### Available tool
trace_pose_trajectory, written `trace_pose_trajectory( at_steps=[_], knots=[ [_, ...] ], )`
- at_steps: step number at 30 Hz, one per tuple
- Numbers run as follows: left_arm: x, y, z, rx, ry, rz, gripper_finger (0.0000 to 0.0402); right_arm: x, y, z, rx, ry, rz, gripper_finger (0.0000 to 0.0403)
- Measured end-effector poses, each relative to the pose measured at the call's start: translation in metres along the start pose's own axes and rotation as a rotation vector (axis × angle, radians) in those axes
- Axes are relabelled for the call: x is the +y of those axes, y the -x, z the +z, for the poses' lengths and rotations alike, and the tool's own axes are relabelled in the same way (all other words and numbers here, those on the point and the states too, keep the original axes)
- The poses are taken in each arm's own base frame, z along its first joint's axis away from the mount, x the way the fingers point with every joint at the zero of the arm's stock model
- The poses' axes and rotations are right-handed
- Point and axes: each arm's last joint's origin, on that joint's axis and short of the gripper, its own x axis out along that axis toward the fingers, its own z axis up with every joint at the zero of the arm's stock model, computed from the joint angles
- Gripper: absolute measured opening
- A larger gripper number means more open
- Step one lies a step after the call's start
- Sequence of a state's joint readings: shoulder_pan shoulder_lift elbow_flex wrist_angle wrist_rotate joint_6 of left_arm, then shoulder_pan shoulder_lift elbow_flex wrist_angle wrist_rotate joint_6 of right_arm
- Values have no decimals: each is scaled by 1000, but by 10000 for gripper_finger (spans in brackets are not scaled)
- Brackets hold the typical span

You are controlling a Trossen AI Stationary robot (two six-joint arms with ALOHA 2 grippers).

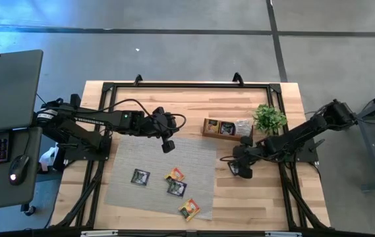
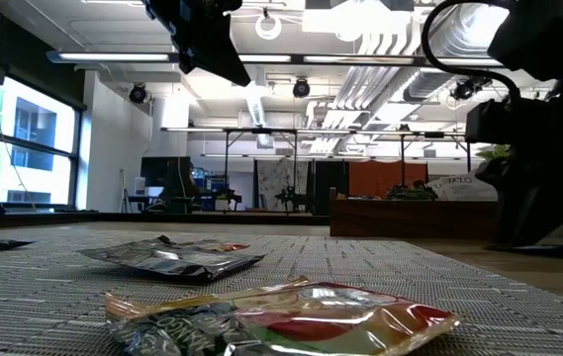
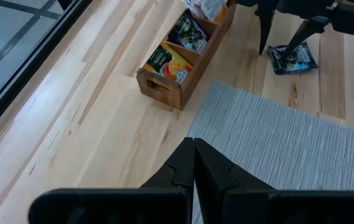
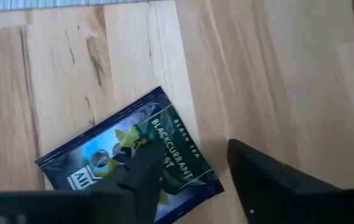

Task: Pick & Place Tea
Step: Put the dark purple tea bag in the middle section of the wooden organizer

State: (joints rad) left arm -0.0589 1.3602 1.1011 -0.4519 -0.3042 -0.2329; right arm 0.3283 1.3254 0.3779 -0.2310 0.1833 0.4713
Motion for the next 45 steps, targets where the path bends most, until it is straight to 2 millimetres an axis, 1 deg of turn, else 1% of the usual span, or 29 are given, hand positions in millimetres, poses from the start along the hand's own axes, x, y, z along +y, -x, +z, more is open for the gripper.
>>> trace_pose_trajectory(
  at_steps=[3, 8, 10, 13, 16, 18, 20, 25, 28, 32, 37, 39, 42, 45],
  knots=[
    [0, 0, 0, 0, 0, 0, 1, 0, 0, 0, -3, -1, -2, 125],
    [0, 0, 0, 0, 0, 0, 1, 4, 2, 8, -20, -3, 38, 26],
    [0, 0, 0, 0, 0, 0, 1, 7, 7, 15, -49, 32, 36, 8],
    [0, 0, 0, 0, 0, 0, 1, 8, 15, 30, -143, 82, -69, 19],
    [0, 0, 0, 0, 0, 0, 1, 8, 27, 51, -317, 98, -300, 15],
    [0, 0, 0, 0, 0, 0, 1, 4, 31, 56, -359, 137, -473, 5],
    [0, 0, 0, 0, 0, 0, 1, 0, 35, 63, -397, 142, -593, 3],
    [0, 0, 0, 0, 0, 0, 1, -17, 32, 62, -363, 151, -742, 2],
    [0, 0, 0, 0, 0, 1, 1, -28, 31, 61, -360, 113, -839, 4],
    [0, 0, 0, 0, 0, 1, 1, -40, 27, 59, -327, 81, -868, 2],
    [0, 0, 0, -1, 0, 1, 1, -46, 20, 53, -285, 69, -779, 4],
    [0, 0, 0, -1, 0, 1, 1, -48, 18, 52, -276, 96, -779, 2],
    [0, 0, 0, -1, 0, 1, 1, -48, 18, 53, -280, 138, -826, 4],
    [0, 0, 0, -1, 1, 2, 1, -46, 21, 57, -279, 203, -817, 20]
  ],
)
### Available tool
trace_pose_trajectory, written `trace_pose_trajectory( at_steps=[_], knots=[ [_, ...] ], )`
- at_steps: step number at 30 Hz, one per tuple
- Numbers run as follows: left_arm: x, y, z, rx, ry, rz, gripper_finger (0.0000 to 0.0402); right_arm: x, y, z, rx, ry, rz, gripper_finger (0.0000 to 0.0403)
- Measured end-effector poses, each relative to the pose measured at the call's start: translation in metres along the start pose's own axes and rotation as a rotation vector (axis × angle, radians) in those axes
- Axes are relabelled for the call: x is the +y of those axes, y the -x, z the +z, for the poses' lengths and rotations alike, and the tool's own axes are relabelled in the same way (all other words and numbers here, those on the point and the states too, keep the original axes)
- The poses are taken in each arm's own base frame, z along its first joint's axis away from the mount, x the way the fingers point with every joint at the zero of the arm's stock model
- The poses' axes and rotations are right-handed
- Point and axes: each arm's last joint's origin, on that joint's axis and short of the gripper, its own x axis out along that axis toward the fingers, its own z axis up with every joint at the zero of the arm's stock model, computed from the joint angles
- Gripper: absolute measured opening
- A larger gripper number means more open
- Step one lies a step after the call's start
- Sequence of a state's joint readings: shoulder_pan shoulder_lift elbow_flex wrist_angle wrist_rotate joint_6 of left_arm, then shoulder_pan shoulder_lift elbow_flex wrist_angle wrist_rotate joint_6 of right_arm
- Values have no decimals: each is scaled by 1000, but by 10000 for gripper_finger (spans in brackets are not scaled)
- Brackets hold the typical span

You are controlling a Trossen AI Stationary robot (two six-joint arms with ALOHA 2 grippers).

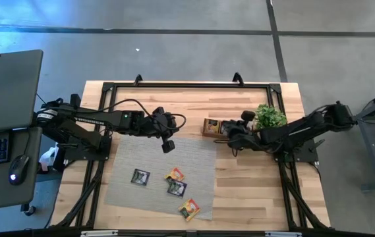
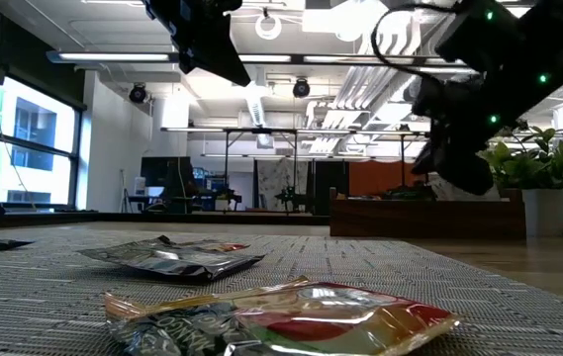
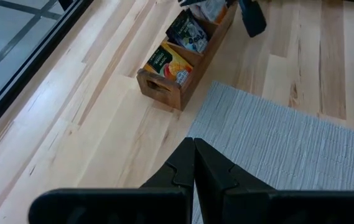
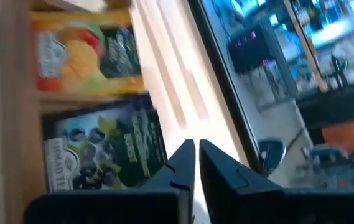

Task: Pick & Place Tea
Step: Put the dark purple tea bag in the middle section of the wooden organizer

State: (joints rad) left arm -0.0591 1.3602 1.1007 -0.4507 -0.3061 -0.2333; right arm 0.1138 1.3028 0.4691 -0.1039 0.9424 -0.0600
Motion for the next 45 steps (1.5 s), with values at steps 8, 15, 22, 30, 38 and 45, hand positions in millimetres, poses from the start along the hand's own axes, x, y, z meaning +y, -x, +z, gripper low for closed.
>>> trace_pose_trajectory(
  at_steps=[8, 15, 22, 30, 38, 45],
  knots=[
    [0, 0, 1, -14, 53, -1, 1, -1, 17, 39, -139, -21, 107, 95],
    [0, 0, 1, -6, 68, -11, 1, 2, 48, 60, -189, 72, 171, 129],
    [-3, -5, -2, 31, 84, -66, 1, 4, 68, 72, -233, 108, 244, 129],
    [-7, -9, 6, -47, 109, -93, 1, 4, 61, 84, -343, 127, 607, 129],
    [-8, -11, 12, -114, 125, -101, 1, 2, 56, 87, -370, 65, 779, 129],
    [-10, -11, 12, -103, 147, -154, 1, 0, 54, 89, -356, 10, 736, 129]
  ],
)
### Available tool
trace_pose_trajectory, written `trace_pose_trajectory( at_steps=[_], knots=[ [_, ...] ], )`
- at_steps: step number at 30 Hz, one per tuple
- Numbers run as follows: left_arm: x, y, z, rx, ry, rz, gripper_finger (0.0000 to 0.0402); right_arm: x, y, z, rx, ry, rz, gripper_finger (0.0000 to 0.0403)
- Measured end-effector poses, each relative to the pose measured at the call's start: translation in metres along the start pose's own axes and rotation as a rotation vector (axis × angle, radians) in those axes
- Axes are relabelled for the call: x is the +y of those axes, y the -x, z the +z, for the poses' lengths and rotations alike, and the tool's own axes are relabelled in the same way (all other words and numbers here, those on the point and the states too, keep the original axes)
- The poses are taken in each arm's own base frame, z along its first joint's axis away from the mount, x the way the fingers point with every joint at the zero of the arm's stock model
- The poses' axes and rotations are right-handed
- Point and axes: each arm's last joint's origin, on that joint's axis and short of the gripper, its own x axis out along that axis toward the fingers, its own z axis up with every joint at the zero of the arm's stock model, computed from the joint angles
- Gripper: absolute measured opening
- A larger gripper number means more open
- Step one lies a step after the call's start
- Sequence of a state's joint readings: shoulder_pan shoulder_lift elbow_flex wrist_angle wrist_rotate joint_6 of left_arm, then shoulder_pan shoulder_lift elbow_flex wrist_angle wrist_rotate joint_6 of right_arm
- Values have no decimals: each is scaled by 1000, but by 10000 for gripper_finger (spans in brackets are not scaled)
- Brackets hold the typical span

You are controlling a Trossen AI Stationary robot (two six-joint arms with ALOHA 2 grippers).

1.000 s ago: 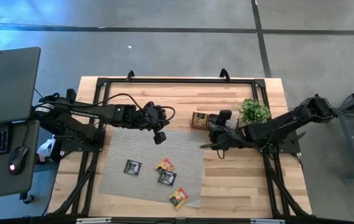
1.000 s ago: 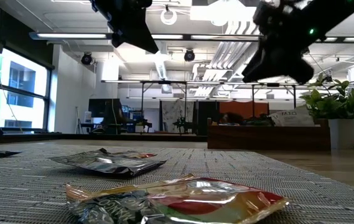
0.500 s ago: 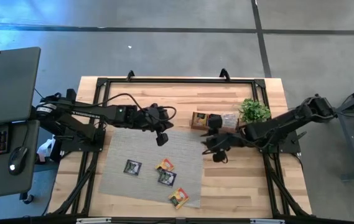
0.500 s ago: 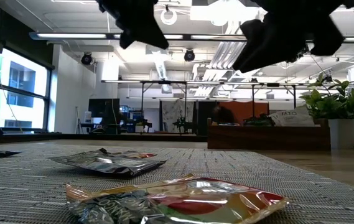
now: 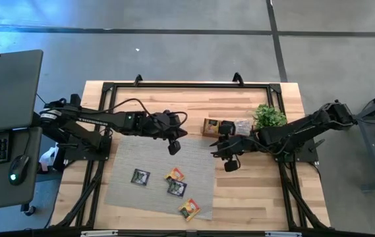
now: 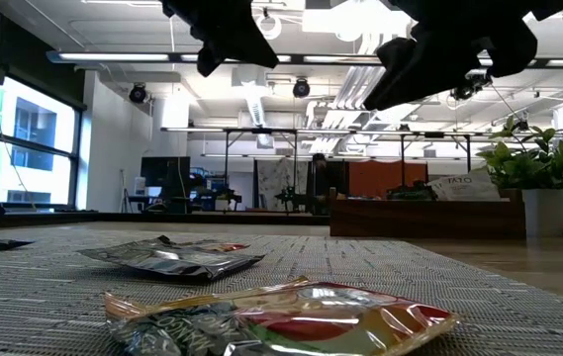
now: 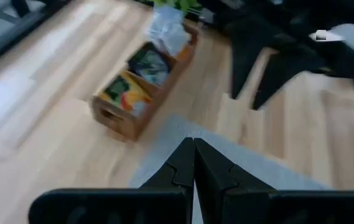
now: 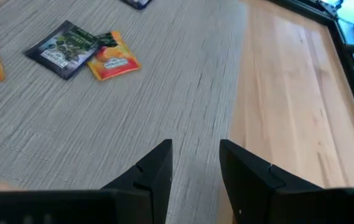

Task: Pick & Place Tea
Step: Put the dark purple tea bag in the middle section of the wooden organizer

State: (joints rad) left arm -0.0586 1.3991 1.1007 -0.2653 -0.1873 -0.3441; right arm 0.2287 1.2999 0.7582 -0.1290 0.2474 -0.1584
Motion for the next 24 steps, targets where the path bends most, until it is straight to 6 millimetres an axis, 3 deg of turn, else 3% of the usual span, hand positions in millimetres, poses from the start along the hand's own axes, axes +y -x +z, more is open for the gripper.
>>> trace_pose_trajectory(
  at_steps=[8, 14, 19, 24],
  knots=[
    [-2, -7, -26, 322, 85, -182, 24, 0, 0, 0, 0, -27, 3, 129],
    [-2, 1, -57, 628, 241, -5, 89, 0, 0, 0, -3, -25, 3, 129],
    [-10, 23, -82, 848, 457, 233, 114, 0, 0, 0, 2, -22, 7, 129],
    [-34, 34, -107, 833, 533, 365, 115, 1, 0, -1, 8, -18, 13, 129]
  ],
)
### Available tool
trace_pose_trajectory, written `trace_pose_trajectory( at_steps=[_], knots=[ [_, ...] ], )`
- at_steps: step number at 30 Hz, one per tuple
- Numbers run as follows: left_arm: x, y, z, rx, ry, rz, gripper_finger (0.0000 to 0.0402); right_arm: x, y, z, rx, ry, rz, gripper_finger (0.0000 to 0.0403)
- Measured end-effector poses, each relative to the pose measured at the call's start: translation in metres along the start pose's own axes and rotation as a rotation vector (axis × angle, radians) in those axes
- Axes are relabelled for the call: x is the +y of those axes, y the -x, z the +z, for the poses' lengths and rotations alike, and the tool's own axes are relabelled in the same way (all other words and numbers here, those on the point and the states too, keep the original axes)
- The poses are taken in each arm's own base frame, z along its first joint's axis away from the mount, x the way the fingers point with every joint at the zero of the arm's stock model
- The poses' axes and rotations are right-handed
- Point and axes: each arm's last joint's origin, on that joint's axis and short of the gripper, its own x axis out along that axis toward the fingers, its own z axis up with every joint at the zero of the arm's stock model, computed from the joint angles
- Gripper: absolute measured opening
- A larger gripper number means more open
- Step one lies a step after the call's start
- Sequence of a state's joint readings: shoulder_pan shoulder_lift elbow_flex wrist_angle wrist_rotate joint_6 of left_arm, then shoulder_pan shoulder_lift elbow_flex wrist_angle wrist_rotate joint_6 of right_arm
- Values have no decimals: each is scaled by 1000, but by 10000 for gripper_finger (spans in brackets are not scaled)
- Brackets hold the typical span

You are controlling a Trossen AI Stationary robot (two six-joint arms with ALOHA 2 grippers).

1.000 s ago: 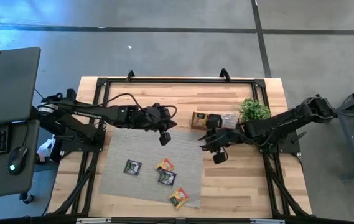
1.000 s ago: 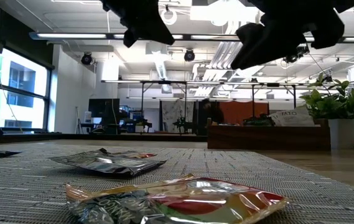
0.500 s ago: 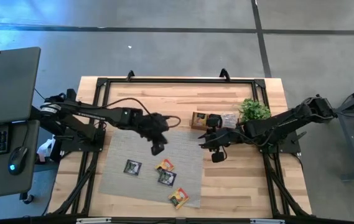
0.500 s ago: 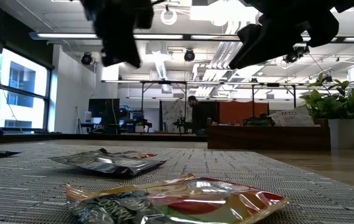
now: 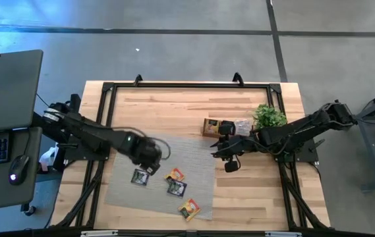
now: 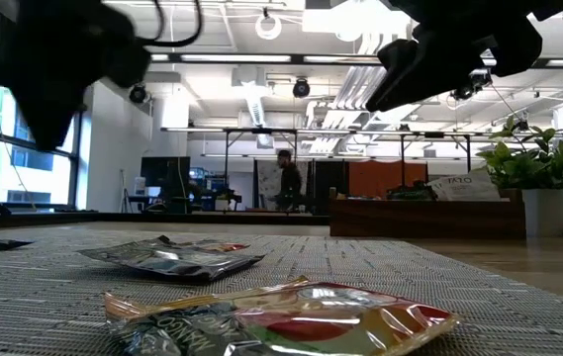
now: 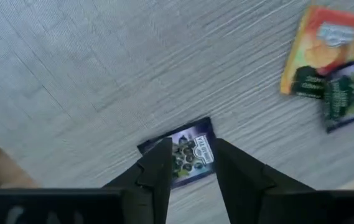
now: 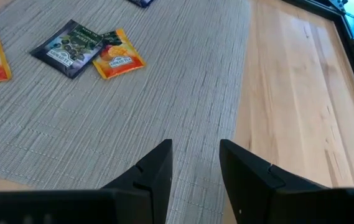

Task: Pick & Place Tea
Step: Put the dark purple tea bag in the middle section of the wooden organizer

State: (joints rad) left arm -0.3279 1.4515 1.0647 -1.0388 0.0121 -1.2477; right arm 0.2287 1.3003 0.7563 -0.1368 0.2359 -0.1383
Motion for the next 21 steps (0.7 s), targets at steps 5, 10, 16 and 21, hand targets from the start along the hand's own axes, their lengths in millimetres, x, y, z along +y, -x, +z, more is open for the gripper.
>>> trace_pose_trajectory(
  at_steps=[5, 10, 16, 21],
  knots=[
    [-3, -25, -36, 5, 73, -23, 115, 0, 0, 0, 0, -2, 0, 129],
    [9, -43, -58, -17, 200, 35, 115, 0, 0, 0, 0, -2, 0, 129],
    [11, -57, -74, -36, 220, -15, 115, 0, 0, 0, 0, -2, 0, 129],
    [16, -75, -75, -48, 250, 7, 115, 0, 0, 0, 0, -5, 0, 129]
  ],
)
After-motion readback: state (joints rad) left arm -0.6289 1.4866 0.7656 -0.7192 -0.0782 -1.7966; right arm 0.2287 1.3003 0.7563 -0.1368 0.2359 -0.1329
